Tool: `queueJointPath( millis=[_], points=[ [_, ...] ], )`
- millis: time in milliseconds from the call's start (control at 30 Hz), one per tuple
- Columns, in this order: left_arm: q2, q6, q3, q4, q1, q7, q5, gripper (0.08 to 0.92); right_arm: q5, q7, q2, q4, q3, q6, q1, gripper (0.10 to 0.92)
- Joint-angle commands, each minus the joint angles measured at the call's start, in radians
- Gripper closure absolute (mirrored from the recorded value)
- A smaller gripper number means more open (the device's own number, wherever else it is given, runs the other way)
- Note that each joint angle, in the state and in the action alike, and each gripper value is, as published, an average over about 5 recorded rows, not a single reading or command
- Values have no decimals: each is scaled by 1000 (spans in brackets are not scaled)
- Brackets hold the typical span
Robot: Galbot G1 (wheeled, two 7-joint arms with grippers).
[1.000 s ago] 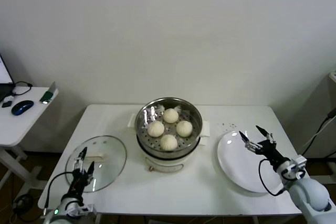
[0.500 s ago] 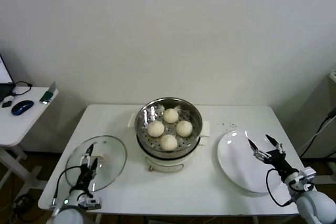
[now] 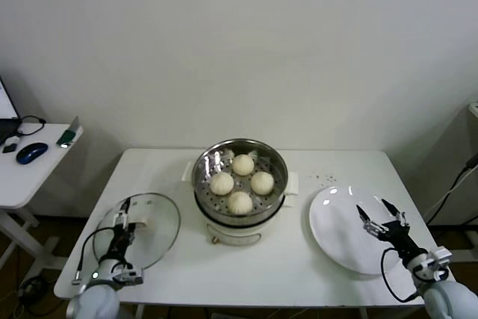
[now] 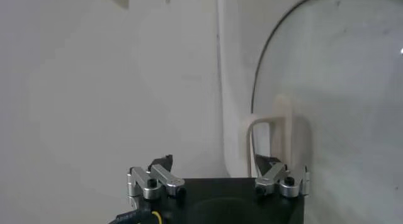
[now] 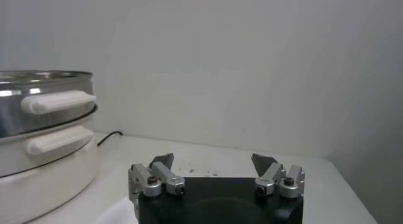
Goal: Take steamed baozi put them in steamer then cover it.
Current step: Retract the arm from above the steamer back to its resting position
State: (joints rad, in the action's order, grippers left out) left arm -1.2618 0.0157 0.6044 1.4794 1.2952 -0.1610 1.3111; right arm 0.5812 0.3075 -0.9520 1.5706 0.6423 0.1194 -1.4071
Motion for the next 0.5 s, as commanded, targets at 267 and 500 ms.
queueJointPath(
  millis=[267,500],
  points=[
    [7,-13,-22,-35,-23,-3,-19,327,-47,20,-22,-39,19,24,-1,203],
    [10,-15,-23,-17,-18,7,-32,534,-52,22,-20,-60,26,27,21,203]
  ],
)
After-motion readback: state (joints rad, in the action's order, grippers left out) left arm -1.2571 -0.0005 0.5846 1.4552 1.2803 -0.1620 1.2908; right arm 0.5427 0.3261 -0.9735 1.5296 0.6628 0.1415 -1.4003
